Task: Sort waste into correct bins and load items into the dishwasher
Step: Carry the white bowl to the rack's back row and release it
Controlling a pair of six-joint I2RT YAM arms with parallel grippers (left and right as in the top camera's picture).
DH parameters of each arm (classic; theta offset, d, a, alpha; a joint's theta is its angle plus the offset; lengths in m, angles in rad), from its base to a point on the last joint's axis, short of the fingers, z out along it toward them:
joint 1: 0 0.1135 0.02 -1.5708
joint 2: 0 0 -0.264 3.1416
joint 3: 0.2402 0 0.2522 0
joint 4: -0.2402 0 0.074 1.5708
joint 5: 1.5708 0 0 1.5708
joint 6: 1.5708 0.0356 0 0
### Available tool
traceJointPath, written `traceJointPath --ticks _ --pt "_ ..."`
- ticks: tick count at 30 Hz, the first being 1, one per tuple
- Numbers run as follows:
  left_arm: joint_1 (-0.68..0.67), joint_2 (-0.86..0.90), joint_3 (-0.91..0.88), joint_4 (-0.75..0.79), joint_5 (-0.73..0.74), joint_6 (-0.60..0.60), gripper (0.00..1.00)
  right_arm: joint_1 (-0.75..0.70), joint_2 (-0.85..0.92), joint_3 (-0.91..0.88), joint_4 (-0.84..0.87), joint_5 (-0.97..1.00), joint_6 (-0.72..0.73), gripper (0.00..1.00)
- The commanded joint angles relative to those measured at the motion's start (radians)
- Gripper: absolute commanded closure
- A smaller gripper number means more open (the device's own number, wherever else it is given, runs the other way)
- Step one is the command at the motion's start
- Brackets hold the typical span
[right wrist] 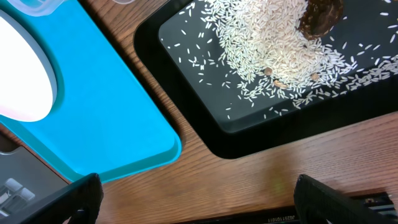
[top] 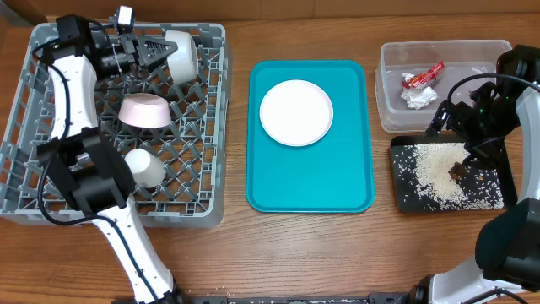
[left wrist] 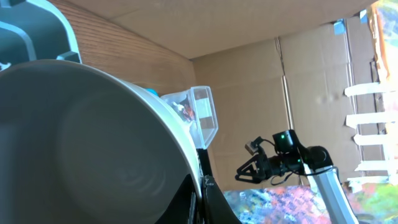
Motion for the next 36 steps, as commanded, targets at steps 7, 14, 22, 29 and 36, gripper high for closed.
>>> traceJointPath --ticks 7,14,22,29,36 --pt "-0.011 0.018 0.0 0.005 -0.035 0.015 0.96 0.003 -0.033 0.014 0.002 0.002 -0.011 0.0" --pt "-0.01 0.018 0.0 0.005 -0.037 0.015 0.96 0.003 -0.033 0.014 0.002 0.002 -0.011 0.0" --pt "-0.01 0.019 -0.001 0.003 -0.079 -0.003 0.96 0.003 -0.033 0.014 -0.003 0.002 -0.012 0.0" --pt "-0.01 0.019 -0.002 0.005 -0.079 -0.002 0.96 0.003 -0.033 0.014 -0.003 0.002 -0.012 0.0" --pt "-0.001 0.019 -0.014 -0.005 -0.097 -0.002 0.96 0.003 -0.033 0.014 -0.002 0.002 -0.011 0.0"
